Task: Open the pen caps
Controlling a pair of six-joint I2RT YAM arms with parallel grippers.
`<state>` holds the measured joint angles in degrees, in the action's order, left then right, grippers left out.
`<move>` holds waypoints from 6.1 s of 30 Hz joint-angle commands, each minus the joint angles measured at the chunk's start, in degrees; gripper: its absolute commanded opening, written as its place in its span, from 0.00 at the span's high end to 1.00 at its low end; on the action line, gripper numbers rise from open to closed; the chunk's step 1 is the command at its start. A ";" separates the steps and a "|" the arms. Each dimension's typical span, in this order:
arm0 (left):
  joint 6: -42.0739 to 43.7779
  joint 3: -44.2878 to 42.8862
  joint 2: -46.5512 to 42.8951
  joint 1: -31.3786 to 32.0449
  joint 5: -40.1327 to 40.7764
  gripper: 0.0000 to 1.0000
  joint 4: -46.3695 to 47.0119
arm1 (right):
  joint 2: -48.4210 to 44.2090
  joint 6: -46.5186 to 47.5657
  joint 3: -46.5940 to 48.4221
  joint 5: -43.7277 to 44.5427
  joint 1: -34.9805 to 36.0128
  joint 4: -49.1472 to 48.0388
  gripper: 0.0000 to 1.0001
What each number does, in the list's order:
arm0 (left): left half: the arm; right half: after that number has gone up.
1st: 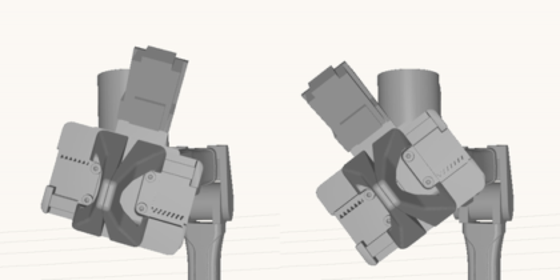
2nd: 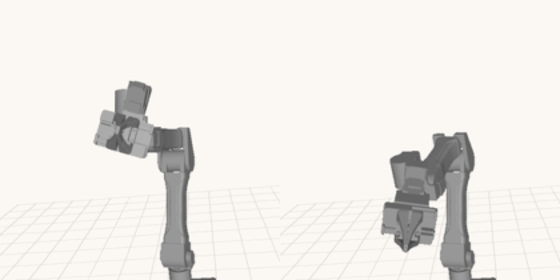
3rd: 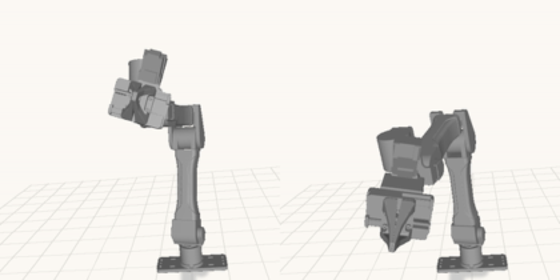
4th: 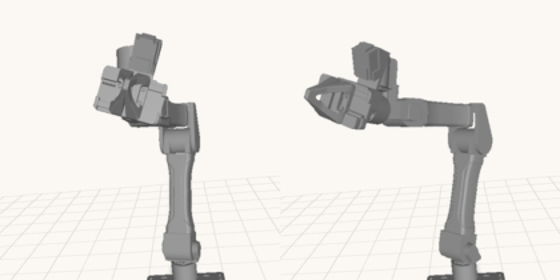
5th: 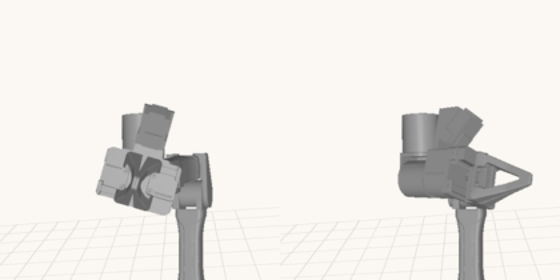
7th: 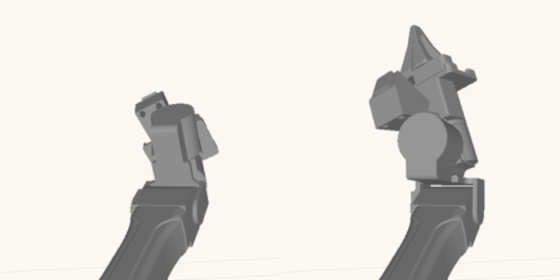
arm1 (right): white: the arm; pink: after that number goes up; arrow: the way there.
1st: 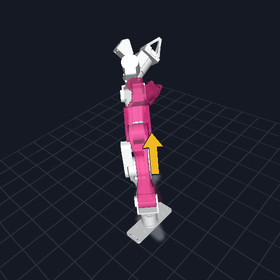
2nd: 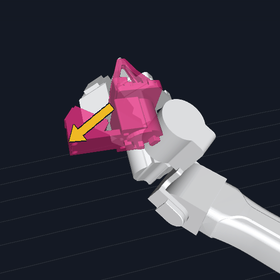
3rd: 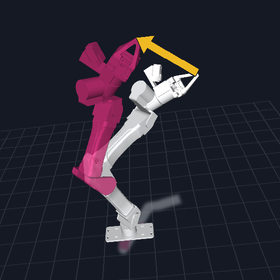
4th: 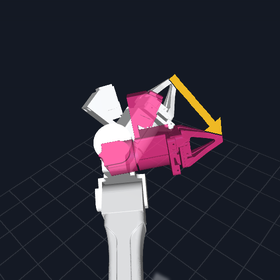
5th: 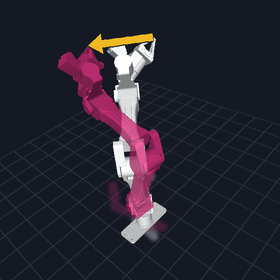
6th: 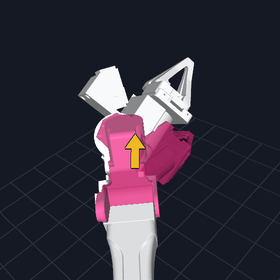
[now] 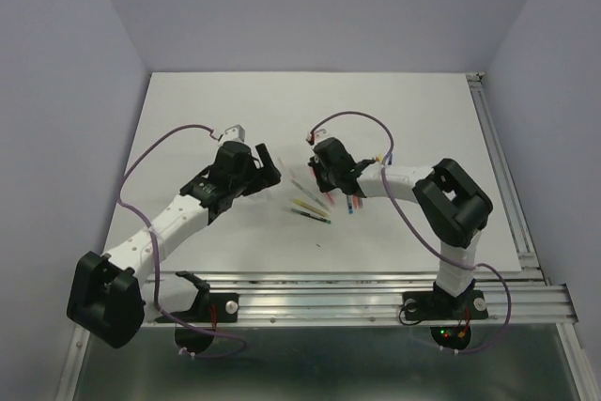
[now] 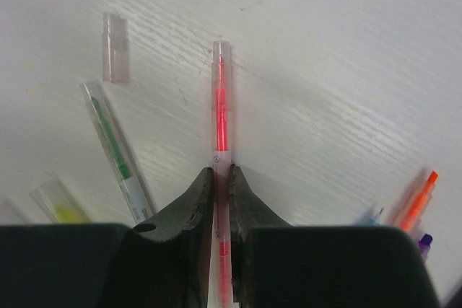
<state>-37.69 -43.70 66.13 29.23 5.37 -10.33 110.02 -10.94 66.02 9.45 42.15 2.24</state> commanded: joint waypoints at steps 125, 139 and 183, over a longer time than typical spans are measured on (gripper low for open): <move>-2.48 -7.45 19.22 -6.21 4.66 0.41 0.66 | -48.05 -25.26 -34.55 6.28 5.57 -18.06 0.99; 7.55 7.12 -3.18 7.05 -17.39 0.01 25.60 | -49.81 -35.81 -33.15 14.44 5.31 -17.89 0.99; 8.69 2.31 6.65 20.25 -24.61 0.52 37.40 | -44.28 -54.19 -22.69 18.41 5.31 -8.48 0.99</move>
<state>-30.06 -38.06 73.03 49.04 -18.59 25.19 66.00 -64.73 39.20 26.55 47.94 -4.67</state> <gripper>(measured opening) 0.499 0.144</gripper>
